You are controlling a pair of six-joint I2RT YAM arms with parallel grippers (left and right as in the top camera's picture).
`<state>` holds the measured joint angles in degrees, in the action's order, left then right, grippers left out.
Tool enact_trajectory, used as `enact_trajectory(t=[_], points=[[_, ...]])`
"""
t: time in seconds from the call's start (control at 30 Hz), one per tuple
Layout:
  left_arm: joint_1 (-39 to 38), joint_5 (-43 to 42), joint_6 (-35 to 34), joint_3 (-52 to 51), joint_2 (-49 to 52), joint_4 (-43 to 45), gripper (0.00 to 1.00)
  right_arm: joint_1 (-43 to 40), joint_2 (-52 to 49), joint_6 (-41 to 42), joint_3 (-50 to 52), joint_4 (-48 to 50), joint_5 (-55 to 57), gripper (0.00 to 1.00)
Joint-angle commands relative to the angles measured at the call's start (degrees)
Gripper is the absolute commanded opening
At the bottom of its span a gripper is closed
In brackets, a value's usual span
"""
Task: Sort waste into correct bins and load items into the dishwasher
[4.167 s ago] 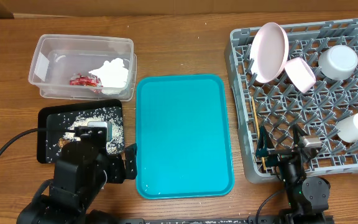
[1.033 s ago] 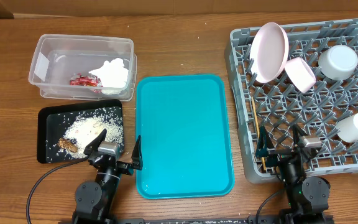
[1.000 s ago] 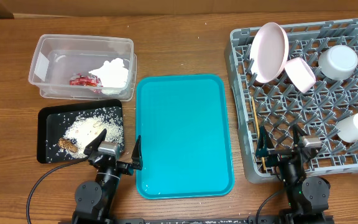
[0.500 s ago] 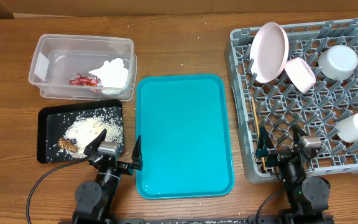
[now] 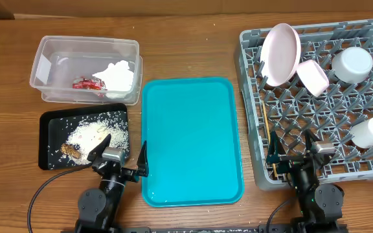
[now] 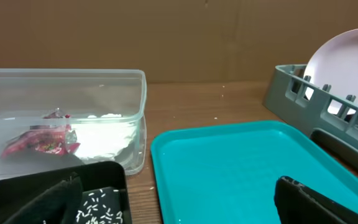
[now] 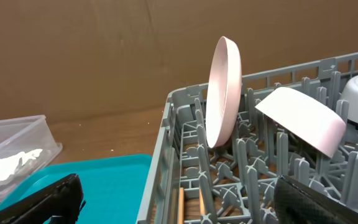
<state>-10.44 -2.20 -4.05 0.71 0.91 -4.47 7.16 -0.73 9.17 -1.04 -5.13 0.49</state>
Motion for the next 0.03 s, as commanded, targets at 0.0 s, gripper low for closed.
enact_trajectory(t=[0.0], points=[[0.5, -0.8, 1.1, -0.5, -0.7, 0.3, 1.00, -0.2, 0.6, 0.0, 0.6, 0.4, 0.8, 1.00]])
